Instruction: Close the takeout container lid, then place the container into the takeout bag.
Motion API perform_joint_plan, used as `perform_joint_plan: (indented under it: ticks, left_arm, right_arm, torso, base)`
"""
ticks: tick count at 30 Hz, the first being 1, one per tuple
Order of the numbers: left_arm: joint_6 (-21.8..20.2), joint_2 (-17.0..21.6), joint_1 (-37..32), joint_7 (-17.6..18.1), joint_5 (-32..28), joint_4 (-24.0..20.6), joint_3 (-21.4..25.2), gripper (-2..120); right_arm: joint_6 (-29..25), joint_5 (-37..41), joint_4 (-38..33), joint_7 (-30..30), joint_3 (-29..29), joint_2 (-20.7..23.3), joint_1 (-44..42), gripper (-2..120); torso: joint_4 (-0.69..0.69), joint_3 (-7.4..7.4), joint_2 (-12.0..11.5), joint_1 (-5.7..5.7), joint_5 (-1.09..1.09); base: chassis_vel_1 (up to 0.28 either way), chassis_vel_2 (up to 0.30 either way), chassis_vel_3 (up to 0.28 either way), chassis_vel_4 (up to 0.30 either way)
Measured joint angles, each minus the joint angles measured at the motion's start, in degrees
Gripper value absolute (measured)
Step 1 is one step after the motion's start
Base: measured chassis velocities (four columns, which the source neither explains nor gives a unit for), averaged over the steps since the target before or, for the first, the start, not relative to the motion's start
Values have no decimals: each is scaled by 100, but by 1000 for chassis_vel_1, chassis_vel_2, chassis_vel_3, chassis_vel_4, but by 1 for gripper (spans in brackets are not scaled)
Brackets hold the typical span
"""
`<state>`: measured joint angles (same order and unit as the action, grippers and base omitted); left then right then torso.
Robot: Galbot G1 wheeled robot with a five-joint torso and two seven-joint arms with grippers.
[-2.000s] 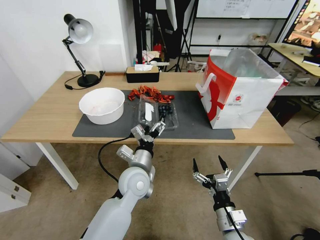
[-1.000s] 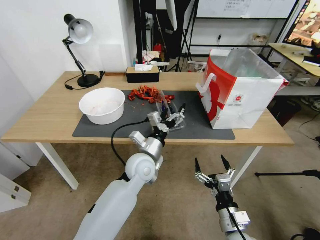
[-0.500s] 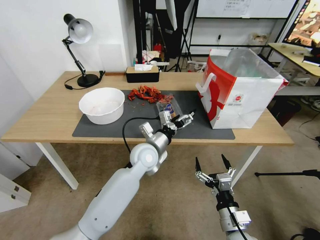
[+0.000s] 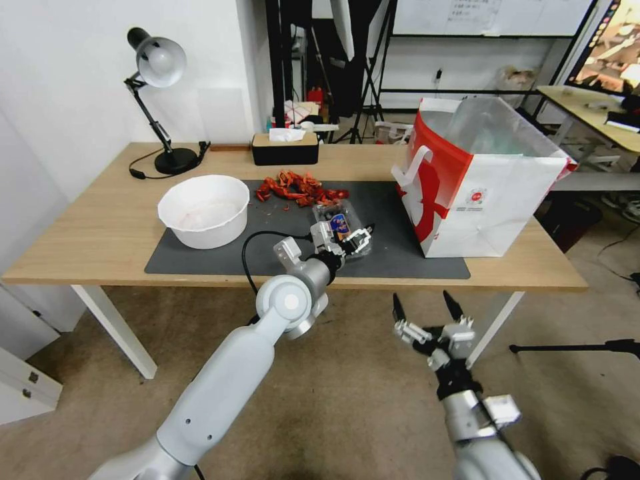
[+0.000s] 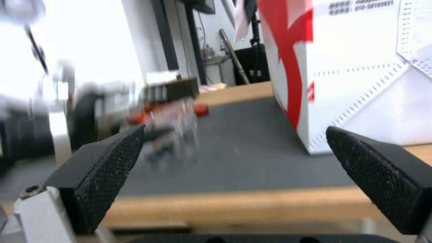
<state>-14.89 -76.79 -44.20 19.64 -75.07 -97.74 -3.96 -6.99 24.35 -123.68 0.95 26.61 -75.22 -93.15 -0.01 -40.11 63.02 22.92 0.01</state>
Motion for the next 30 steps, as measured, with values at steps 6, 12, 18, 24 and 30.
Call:
perform_joint_plan:
  ticks: [6, 12, 18, 24, 30]
  left_arm:
    - [-2, 75, -5, 8, 20, -9, -1, 26]
    - [0, 120, -13, -4, 41, -9, 3, 7]
    - [11, 138, -30, -25, 66, 2, 5, 0]
    - [27, 155, -52, -46, 80, 15, 11, 0]
    - [42, 148, -45, -80, 101, 98, 49, 0]
  right_arm:
    - [1156, 2850, -355, 151, 474, 630, 787, 100]
    - [1877, 4876, -308, 648, 590, 985, 1402, 100]
    - [2383, 6045, 99, 1325, 351, 1058, 2361, 100]
    - [2520, 6100, 518, 1507, 131, 1117, 3021, 100]
    - [2932, 6205, 1153, 1674, -215, 1248, 3746, 100]
  torso:
    - [1, 0, 0, 0, 0]
    - [0, -1, 1, 0, -1]
    - [2, 0, 1, -1, 0]
    - [1, 0, 1, -1, -1]
    - [0, 0, 1, 0, -1]
  base:
    - [0, 0, 0, 0]
    - [0, 0, 0, 0]
    - [0, 0, 0, 0]
    - [0, 0, 0, 0]
    - [0, 0, 0, 0]
